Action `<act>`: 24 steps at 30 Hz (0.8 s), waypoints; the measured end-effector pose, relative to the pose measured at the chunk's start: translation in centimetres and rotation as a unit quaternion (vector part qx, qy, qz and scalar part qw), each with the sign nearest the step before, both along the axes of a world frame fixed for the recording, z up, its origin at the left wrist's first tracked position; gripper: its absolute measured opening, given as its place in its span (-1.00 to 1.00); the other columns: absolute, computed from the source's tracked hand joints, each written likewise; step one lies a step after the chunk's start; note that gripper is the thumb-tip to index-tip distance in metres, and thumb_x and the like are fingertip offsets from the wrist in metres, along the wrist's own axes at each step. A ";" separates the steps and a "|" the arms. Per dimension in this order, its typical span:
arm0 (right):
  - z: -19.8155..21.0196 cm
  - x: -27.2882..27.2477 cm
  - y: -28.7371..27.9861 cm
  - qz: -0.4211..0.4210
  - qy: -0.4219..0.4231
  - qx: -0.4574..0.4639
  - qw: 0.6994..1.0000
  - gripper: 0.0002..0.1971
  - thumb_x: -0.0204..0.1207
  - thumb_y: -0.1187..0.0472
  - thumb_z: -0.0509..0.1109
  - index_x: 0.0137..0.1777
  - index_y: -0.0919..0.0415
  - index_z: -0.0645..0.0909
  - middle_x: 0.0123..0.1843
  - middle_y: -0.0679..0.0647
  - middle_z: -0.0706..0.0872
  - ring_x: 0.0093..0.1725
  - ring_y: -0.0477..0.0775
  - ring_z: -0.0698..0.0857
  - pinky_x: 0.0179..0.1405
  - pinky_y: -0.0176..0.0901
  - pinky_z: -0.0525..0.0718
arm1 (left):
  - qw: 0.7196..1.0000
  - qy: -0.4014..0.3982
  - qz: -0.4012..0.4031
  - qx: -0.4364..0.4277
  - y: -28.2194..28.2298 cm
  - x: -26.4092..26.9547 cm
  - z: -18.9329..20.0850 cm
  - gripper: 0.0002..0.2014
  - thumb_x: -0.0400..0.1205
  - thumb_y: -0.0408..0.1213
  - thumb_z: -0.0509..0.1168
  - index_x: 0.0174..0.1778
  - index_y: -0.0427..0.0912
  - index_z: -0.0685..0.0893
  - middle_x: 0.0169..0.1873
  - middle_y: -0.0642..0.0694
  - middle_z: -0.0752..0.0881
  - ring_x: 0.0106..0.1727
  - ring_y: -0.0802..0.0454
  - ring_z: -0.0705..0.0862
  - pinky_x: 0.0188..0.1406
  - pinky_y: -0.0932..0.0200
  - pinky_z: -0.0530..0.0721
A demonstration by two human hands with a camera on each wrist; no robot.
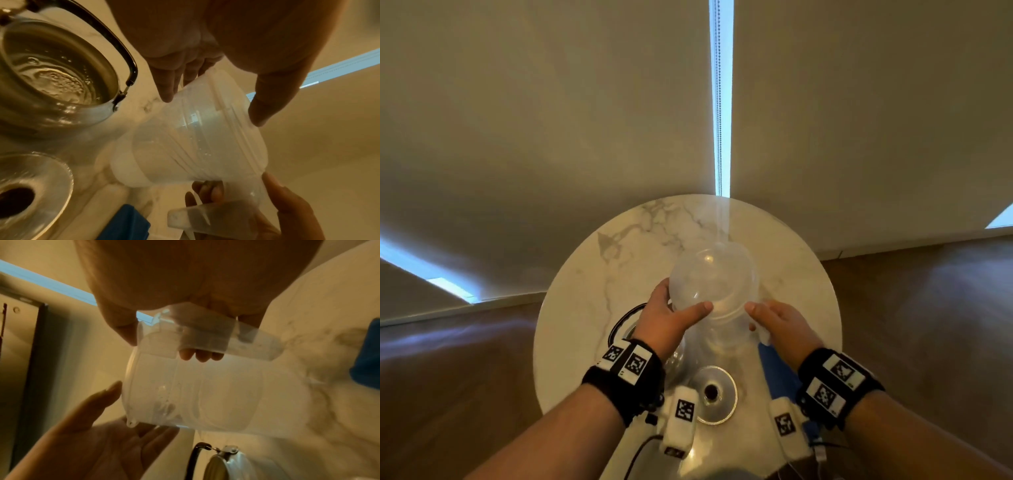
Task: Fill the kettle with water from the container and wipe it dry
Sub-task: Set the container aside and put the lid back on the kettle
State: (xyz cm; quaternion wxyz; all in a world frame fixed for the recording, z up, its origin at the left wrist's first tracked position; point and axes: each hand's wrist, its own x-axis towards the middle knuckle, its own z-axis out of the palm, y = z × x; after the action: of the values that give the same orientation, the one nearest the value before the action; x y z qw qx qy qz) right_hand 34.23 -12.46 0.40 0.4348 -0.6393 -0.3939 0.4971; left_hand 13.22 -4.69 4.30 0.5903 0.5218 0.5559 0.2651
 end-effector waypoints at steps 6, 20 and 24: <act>0.0 -1.0 2.3 -0.059 -0.072 -0.042 0.995 -0.66 0.68 -0.10 0.30 -0.03 0.16 0.73 -0.07 0.17 0.81 -0.03 0.14 0.78 0.12 0.20 0.75 | 0.998 0.035 -0.035 0.036 5.0 1.7 -2.1 -0.07 0.33 -0.05 0.70 0.59 0.09 0.39 0.34 0.06 0.69 0.28 0.04 0.71 0.36 -0.13 0.72; -1.9 -1.4 3.3 -0.064 -0.218 -0.054 0.972 -0.47 0.59 -0.40 0.19 0.20 0.01 0.67 0.14 -0.01 0.76 0.09 -0.04 0.74 0.22 0.20 0.74 | 0.991 0.042 -0.111 0.069 8.5 1.1 -5.0 -0.08 0.41 -0.02 0.69 0.59 0.06 0.28 0.36 0.17 0.58 0.34 0.15 0.63 0.25 0.22 0.68; -1.1 -1.1 1.5 -0.105 -0.339 0.023 0.935 -0.54 0.53 -0.13 0.49 0.36 0.01 0.55 0.26 -0.11 0.56 0.22 -0.06 0.59 0.18 -0.10 0.63 | 0.976 0.124 -0.147 0.107 7.5 -0.9 -4.8 -0.20 0.48 0.08 0.60 0.61 0.08 0.40 0.39 0.22 0.55 0.33 0.16 0.63 0.29 0.08 0.68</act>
State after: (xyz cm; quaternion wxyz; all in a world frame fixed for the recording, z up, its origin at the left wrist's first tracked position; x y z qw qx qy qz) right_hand 33.16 -10.98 -0.71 0.3398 -0.7972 -0.4599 0.1937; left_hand 12.30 2.82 -0.48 0.4900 0.6867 0.5103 0.1671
